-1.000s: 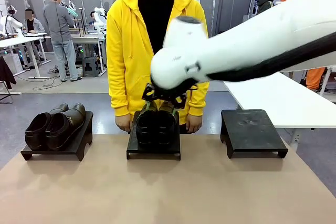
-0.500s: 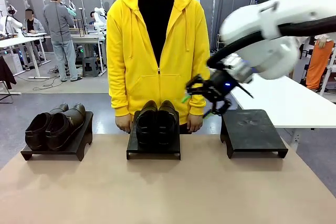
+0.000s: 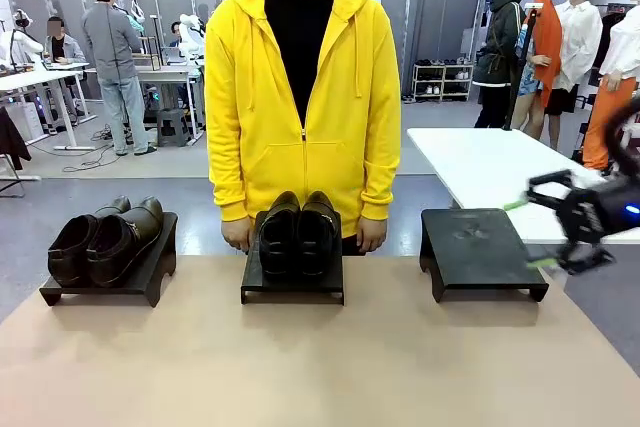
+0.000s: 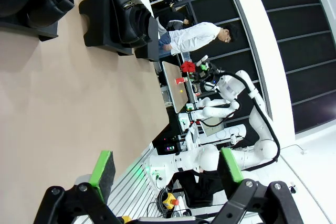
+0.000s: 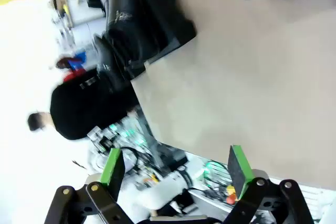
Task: Place the shoes on the stand as instructed by the person.
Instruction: Pick up another pair of Shoes and place it on the Shoes Stand indicated by the person.
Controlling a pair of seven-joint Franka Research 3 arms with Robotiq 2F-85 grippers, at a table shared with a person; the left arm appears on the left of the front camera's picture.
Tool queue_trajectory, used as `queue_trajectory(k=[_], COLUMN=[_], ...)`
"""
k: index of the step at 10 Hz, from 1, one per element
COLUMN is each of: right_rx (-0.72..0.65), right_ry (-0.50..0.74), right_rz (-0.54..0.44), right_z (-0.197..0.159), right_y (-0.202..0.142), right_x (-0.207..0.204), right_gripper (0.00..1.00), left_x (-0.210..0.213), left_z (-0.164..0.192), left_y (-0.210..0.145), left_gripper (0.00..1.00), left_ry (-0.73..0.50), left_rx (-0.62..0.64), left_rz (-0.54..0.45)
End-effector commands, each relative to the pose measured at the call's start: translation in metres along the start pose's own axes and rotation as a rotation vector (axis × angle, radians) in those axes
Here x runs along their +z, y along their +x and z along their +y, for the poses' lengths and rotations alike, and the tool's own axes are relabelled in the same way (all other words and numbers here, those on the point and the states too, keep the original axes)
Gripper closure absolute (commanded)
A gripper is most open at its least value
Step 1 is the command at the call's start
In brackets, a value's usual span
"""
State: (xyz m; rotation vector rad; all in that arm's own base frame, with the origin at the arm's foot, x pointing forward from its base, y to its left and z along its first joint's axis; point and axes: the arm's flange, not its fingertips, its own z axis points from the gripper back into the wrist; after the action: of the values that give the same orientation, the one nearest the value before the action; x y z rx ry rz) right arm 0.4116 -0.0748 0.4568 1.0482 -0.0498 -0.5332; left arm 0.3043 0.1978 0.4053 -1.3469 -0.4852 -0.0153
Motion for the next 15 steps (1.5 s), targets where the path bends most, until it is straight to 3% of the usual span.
queue_trajectory(k=[1, 3, 5, 6, 13, 14, 15], right_rx=[-0.102, -0.115, -0.151, -0.097, -0.114, -0.016, -0.029], right_ry=[0.081, 0.079, 0.053, 0.073, 0.067, 0.145, 0.177], right_rz=[-0.09, -0.173, -0.191, -0.15, -0.156, -0.034, 0.034], right_z=[-0.027, -0.027, -0.027, -0.039, -0.037, -0.055, -0.077], right_y=[-0.019, -0.034, -0.032, -0.028, -0.03, -0.025, -0.018], right_x=[0.019, 0.03, 0.028, 0.043, 0.04, 0.06, 0.08], right_gripper=[0.0, 0.0, 0.0, 0.0, 0.0, 0.0, 0.0], left_x=[0.0, 0.0, 0.0, 0.0, 0.0, 0.0, 0.0], left_z=[-0.001, -0.001, -0.001, -0.001, -0.001, -0.001, -0.001], left_y=[-0.001, -0.001, -0.001, -0.001, -0.001, -0.001, -0.001], left_gripper=[0.0, 0.0, 0.0, 0.0, 0.0, 0.0, 0.0], left_ry=[-0.019, -0.019, -0.019, -0.019, -0.019, -0.019, -0.019], left_rx=[-0.019, -0.019, -0.019, -0.019, -0.019, -0.019, -0.019], left_rz=[-0.006, -0.006, -0.006, -0.006, -0.006, -0.006, -0.006])
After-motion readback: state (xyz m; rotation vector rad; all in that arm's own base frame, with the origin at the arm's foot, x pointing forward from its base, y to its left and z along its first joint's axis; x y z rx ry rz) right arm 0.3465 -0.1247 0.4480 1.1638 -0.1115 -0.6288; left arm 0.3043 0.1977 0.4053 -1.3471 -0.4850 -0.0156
